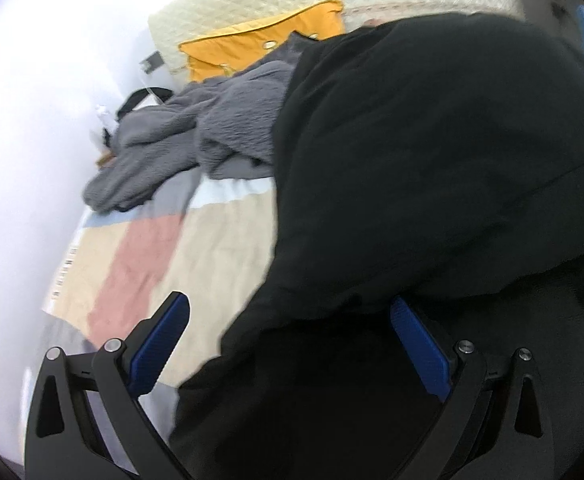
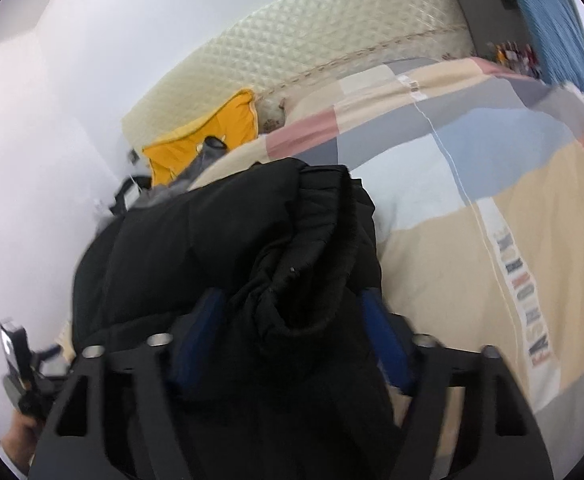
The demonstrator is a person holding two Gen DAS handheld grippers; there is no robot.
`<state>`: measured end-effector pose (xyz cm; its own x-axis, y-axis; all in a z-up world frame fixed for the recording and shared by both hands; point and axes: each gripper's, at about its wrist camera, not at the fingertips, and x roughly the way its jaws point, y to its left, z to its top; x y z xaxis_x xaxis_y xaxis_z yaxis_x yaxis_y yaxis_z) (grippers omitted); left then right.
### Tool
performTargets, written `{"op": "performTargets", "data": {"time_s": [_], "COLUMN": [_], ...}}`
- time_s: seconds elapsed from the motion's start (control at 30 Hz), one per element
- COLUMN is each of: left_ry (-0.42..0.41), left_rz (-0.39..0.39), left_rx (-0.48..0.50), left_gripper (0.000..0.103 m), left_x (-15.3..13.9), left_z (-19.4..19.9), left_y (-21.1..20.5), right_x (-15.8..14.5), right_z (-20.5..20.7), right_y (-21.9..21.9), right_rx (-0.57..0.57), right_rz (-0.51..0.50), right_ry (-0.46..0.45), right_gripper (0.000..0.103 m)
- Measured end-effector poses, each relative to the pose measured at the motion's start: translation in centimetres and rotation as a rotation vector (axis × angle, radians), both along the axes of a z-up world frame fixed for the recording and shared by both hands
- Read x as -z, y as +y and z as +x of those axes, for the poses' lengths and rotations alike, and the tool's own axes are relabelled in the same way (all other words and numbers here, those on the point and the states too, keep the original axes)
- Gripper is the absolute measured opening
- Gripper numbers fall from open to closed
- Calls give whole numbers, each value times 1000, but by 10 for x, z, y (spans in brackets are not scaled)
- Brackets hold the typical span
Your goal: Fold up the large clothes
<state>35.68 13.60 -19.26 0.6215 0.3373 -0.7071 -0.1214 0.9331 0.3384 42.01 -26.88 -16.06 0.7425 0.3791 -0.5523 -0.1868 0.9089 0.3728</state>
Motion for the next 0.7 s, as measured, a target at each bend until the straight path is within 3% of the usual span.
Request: {"op": "performTargets", "data": {"time_s": [0.13,0.2,0.3,0.43,0.57,0.7], "left_ry": [-31,-59,-118,-197,-246,-225], "left_rz": [-6,-6,-24,-74,-141,-189], "left_rx": [-49,-59,-95,-160,-227,-257], "left_gripper": [101,101,101,101,101,101], "left_x": [-1,-4,-10,-21,-28,-23], "left_z": [6,10,10,9,7,9], "left_y": [9,13,21,39,57,71], "right_x": [-8,-15,-29,-48,-59,-47], "right_z": [-2,-5,-12,-21,-25,-22], "right_y": [4,8,18,27,48,57], "right_rx": [-13,-30,-50,-82,-102,-71], "right_rz": [4,2,-39,-14,-123,-228], "right_ry": [-10,-28,-57,-99,-133,-110], "right_gripper": [19,15,14,14,13,12]}}
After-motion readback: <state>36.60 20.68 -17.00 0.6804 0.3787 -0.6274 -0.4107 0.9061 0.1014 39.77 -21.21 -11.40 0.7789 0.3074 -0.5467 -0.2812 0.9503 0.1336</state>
